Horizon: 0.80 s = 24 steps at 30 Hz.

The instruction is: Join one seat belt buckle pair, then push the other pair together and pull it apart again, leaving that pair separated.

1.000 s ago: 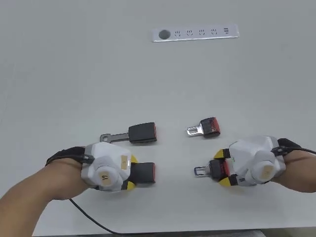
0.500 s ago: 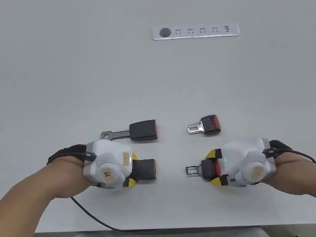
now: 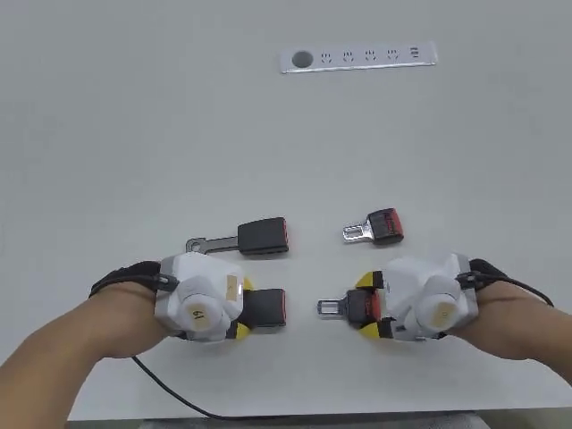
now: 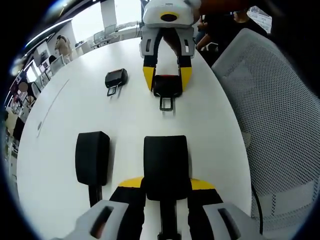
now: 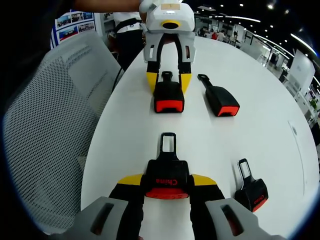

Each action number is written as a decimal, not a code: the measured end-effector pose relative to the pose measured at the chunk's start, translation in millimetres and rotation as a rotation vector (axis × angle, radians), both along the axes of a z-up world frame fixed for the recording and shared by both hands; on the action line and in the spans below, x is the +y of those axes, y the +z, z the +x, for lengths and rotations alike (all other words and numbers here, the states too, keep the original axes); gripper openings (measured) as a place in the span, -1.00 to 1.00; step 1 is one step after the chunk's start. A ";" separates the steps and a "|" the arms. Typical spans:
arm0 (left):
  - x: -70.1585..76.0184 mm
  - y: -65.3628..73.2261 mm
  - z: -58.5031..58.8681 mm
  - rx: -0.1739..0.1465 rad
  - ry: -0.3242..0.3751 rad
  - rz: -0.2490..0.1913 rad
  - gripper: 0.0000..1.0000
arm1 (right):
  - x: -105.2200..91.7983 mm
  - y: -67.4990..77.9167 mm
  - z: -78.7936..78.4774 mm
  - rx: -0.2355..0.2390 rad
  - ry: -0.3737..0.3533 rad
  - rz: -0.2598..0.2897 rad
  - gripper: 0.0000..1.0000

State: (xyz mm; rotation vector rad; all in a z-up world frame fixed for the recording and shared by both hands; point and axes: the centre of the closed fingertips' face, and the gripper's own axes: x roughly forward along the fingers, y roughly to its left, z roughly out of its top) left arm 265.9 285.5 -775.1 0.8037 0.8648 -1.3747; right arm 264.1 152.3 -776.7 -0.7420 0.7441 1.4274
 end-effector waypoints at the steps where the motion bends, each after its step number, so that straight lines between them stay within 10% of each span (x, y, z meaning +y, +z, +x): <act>1: -0.3 0.4 -0.2 -0.001 -0.002 -0.002 -0.33 | 2.0 0.0 -0.2 -0.001 0.000 0.002 -0.36; 24: 1.5 -2.6 1.8 0.002 -0.003 -0.008 -0.33 | 45.0 3.1 -0.1 -0.042 -0.003 0.053 -0.37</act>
